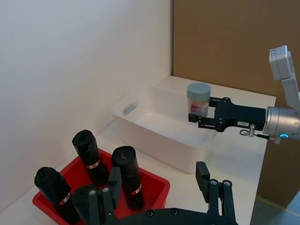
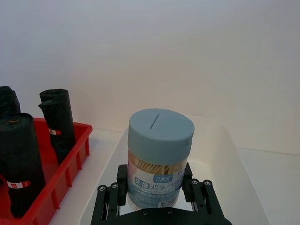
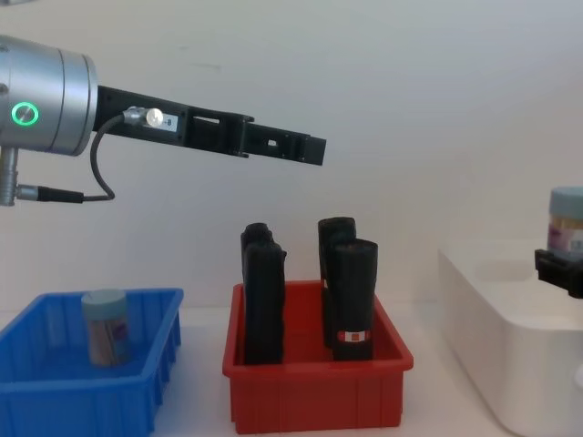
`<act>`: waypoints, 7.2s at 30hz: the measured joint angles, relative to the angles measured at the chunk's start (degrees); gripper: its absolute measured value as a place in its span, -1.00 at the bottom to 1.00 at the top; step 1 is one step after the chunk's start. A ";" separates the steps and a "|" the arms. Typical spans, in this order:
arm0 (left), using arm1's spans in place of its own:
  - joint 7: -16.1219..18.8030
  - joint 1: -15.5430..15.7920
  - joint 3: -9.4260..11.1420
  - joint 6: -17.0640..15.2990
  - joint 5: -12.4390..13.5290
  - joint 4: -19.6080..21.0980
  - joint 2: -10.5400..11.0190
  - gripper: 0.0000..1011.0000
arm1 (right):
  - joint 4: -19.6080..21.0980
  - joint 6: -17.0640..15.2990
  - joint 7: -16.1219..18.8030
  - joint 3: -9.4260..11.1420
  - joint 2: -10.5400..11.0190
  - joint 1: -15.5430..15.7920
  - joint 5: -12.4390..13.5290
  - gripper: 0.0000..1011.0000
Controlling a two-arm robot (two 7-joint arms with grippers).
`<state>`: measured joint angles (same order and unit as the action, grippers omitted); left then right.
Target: Pick the cotton swabs from the blue box and place them into the white box.
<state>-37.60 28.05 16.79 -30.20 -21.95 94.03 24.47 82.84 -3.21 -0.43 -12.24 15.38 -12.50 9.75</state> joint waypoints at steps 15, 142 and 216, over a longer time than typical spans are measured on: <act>0.00 0.00 0.00 0.00 0.00 0.00 0.00 0.99 | -7.13 2.26 2.91 -0.25 -1.79 -4.19 -0.58 0.67; 36.98 -14.46 9.23 29.40 10.47 -0.86 -2.57 0.99 | 15.29 1.48 6.13 -0.74 2.70 10.55 5.61 0.98; 36.98 -14.46 9.23 29.41 10.47 -0.86 -2.57 0.99 | -35.26 12.18 27.50 -5.21 -12.24 -23.02 -2.38 0.98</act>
<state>-0.62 13.59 26.02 -0.80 -11.48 93.17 21.89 47.58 8.97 27.08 -17.45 3.14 -35.52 7.36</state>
